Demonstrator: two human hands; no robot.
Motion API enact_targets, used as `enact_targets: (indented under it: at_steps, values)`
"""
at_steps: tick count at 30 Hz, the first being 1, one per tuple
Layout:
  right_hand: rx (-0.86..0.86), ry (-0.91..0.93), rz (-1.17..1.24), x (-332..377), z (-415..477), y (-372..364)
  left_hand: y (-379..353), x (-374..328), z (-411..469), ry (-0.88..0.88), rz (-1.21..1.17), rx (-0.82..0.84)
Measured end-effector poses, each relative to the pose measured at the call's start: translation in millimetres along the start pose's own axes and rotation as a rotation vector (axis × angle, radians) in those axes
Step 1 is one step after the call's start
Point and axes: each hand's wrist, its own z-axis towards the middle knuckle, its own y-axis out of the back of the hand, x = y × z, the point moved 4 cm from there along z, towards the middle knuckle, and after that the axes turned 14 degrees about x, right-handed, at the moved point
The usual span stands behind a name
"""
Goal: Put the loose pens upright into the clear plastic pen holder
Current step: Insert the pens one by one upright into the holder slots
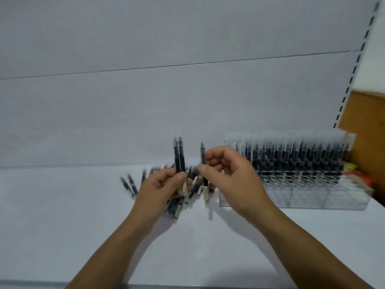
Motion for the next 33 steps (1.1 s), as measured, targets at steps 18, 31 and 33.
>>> enact_targets:
  at_steps: [18, 31, 33]
  values:
    - [-0.289, -0.103, -0.213, -17.5, -9.6, 118.3, -106.1, 28.4, 13.8, 0.052, -0.398, 0.262]
    - [-0.042, -0.33, -0.56, -37.9, -1.1, 106.7, -104.9, 29.3, 15.5, 0.04, -0.4, 0.237]
    - [-0.004, -0.378, -0.576, -40.2, -3.5, 104.6, -104.7, 29.3, 15.5, 0.037, -0.384, 0.233]
